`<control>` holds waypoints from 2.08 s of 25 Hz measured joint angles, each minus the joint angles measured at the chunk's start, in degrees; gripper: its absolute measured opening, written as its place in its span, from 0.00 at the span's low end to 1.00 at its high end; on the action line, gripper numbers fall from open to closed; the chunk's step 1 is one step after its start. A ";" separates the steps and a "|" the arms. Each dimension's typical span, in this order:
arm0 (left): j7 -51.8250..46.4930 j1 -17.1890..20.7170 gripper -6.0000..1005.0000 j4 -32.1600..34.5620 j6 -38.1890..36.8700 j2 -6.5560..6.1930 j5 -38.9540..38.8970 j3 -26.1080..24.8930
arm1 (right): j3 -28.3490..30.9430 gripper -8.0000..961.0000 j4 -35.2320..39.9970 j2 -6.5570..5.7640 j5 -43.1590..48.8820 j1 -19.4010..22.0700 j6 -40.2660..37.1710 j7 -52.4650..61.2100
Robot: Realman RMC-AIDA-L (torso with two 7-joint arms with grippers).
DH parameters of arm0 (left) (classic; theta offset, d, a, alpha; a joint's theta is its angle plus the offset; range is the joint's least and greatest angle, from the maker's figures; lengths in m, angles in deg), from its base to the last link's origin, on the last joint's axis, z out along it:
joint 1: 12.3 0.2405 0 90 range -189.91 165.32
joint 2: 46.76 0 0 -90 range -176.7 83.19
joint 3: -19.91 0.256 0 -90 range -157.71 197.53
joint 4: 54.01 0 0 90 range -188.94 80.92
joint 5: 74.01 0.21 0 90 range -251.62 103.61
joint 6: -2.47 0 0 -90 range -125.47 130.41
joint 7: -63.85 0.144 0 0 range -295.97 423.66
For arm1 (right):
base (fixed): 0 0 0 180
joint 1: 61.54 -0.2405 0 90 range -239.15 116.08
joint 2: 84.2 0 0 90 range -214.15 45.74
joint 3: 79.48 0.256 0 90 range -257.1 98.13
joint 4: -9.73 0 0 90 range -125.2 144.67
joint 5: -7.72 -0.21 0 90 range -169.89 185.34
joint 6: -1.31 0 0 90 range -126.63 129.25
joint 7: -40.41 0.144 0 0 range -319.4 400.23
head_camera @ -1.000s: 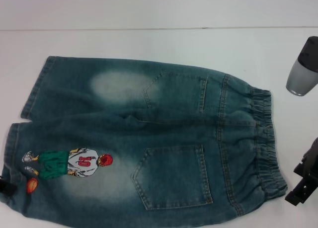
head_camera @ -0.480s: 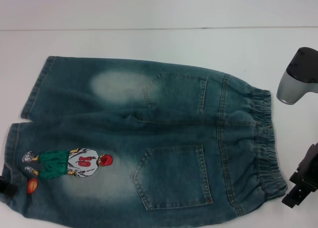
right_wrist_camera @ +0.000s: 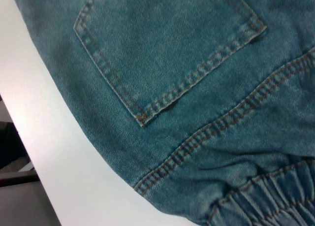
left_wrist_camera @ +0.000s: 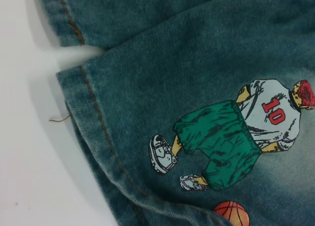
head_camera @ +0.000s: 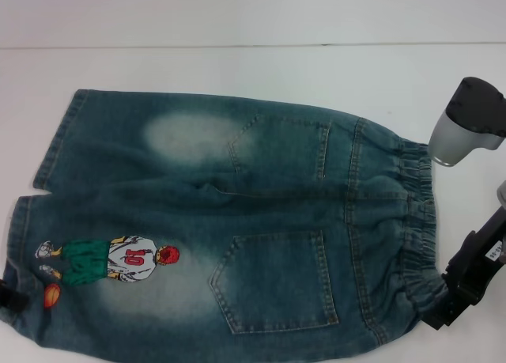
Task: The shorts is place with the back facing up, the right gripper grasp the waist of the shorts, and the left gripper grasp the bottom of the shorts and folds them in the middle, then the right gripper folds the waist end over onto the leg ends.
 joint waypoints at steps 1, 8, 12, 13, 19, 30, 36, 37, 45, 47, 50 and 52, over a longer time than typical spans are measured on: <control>0.03 -0.02 0.06 0.00 0.07 0.00 0.00 0.00 | 0.02 0.72 -0.30 -0.01 -0.10 0.01 0.37 -0.16; 0.12 -0.08 0.06 -0.31 0.51 -0.06 0.00 0.20 | 0.07 0.71 -0.66 -0.01 -0.56 0.31 1.28 -0.79; 0.13 -0.16 0.06 -0.32 0.53 -0.02 0.00 0.27 | 0.12 0.71 -0.82 -0.01 -1.30 0.61 2.32 -1.48; 0.13 -0.18 0.06 -0.34 0.54 -0.01 0.00 0.27 | 0.02 0.71 -1.02 -0.01 -1.32 0.64 2.36 -1.63; 0.13 -0.18 0.06 -0.45 0.56 -0.05 0.00 0.27 | -0.04 0.31 -0.94 -0.07 -1.16 0.67 1.94 -1.76; 1.88 -0.57 0.06 -0.50 0.12 -0.74 -1.54 -3.25 | 1.68 0.06 3.98 -0.19 -2.99 2.96 1.88 -2.14; 4.44 -1.86 0.06 -1.23 0.41 -2.51 -6.30 -10.60 | 9.26 0.06 10.48 -0.63 -10.44 5.16 1.28 -4.38; 4.58 -2.09 0.06 -1.33 0.72 -2.70 -7.07 -11.37 | 11.01 0.06 10.73 -0.76 -11.39 5.20 1.30 -4.86; 4.73 -3.50 0.06 -1.27 5.69 -3.46 -13.80 -14.02 | 23.13 0.06 10.89 -1.70 -17.66 5.86 2.03 -8.99; 4.66 -3.90 0.06 -1.40 8.05 -3.27 -14.24 -13.96 | 25.03 0.06 10.65 -1.83 -18.11 6.08 2.98 -9.58; 4.41 -4.56 0.06 -1.93 11.83 -2.76 -14.65 -13.78 | 27.04 0.06 10.11 -2.31 -18.37 6.60 4.51 -10.33; 4.30 -4.95 0.06 -2.76 14.27 -2.63 -14.82 -13.78 | 28.83 0.06 9.22 -2.85 -18.91 6.81 5.26 -11.27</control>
